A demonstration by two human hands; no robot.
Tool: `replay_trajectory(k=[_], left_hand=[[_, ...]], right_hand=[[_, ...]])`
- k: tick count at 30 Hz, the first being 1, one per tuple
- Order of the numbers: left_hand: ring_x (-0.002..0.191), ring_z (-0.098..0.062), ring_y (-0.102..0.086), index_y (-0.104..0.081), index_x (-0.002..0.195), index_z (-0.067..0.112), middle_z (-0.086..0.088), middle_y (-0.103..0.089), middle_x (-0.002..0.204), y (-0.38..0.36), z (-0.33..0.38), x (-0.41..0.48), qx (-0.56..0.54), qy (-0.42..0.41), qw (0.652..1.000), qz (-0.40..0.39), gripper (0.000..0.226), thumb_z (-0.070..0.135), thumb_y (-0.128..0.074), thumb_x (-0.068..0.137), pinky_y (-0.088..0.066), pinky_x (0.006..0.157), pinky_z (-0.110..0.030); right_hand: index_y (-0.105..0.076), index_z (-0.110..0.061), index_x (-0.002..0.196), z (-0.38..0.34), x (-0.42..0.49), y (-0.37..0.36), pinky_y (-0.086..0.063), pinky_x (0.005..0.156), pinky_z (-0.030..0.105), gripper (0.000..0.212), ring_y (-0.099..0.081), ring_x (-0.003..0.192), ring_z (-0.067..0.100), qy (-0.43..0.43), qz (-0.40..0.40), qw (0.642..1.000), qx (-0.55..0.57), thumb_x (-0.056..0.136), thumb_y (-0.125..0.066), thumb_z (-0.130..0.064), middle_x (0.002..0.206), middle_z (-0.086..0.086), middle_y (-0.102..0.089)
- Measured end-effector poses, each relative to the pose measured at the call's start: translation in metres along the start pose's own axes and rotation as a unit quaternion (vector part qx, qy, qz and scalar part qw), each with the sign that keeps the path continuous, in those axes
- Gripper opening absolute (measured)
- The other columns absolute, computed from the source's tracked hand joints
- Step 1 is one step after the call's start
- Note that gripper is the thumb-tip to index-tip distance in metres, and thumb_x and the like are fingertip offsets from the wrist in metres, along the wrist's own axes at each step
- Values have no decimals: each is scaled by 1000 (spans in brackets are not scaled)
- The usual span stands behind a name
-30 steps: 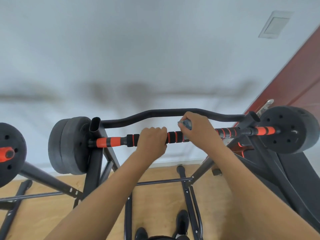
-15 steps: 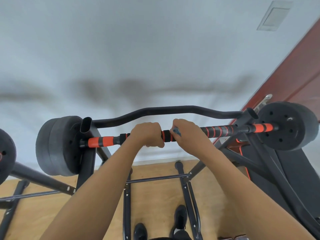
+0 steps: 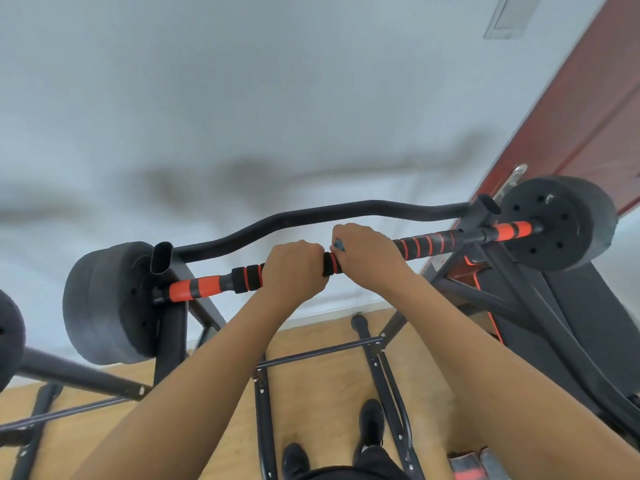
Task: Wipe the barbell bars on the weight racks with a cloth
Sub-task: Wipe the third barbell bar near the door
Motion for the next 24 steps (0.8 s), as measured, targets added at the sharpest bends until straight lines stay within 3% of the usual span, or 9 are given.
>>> replay_trajectory(k=[2,4,7,9,12,15,18,21,24], left_hand=[[51,-13,-46,-50,73,20,2,-54,64,-2,-1,9,-35,-2,997,-67,26,33,-62,91,-36,53,-28],[51,-15,-55,-57,73,18,0,-60,63,-3,-5,18,-104,-9,979,-173,21,30,-68,86,-42,52,-27],[48,-15,-59,-67,79,12,-2,-65,60,0,-12,25,-242,-5,918,-314,16,25,-74,86,-51,55,-28],[49,-15,-58,-67,81,10,-2,-65,60,1,-13,26,-273,-7,893,-358,15,23,-74,86,-52,57,-28],[53,-15,-65,-67,85,17,1,-71,66,0,-12,25,-258,-7,917,-304,17,31,-76,83,-57,60,-30],[60,-16,-59,-56,81,25,4,-59,70,2,-9,12,-104,-28,990,-93,21,39,-72,82,-46,59,-30],[58,-20,-51,-53,92,19,5,-42,65,-1,0,-7,18,-45,998,33,18,36,-58,96,-39,59,-32],[58,-20,-52,-51,84,20,5,-45,63,0,-2,-2,23,-42,999,24,19,35,-58,95,-40,59,-31],[55,-17,-52,-51,75,21,3,-54,65,-1,-4,8,-9,-46,999,-19,19,29,-62,88,-42,57,-30]], right_hand=[[-55,-18,91,1,-8,-5,-57,68,42,3,-59,72,19,-6,-15,999,36,92,-57,-18,80,-4,-54],[-51,-19,85,3,-16,-13,-58,68,42,13,-59,71,19,-11,-9,995,95,91,-61,-13,77,-6,-50],[-54,-17,98,1,-42,-13,-54,65,29,3,-58,76,14,-21,57,994,96,98,-56,-18,88,-6,-53],[-54,-18,101,0,-54,-10,-54,65,29,2,-56,76,13,-10,70,992,108,100,-55,-20,91,-7,-55],[-57,-22,98,9,-41,3,-55,70,32,4,-58,78,12,-3,70,989,128,100,-56,-25,89,-9,-57],[-59,-21,95,16,-15,20,-55,72,34,10,-59,80,13,-16,87,987,138,99,-55,-29,87,-7,-61],[-60,-22,90,19,7,26,-58,67,36,13,-62,74,11,-37,60,986,149,96,-56,-32,79,-7,-65],[-60,-19,89,16,11,17,-56,61,34,16,-65,66,15,-53,-25,992,115,95,-55,-33,75,-3,-66],[-60,-18,91,11,2,5,-53,67,33,16,-61,73,18,-34,2,999,17,98,-52,-30,83,-2,-61]])
Point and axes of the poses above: each hand's wrist, its own x-axis towards the middle knuckle, its own y-axis out of the back of the hand, z = x × y, the point moved 4 cm from there along x, towards the middle knuckle
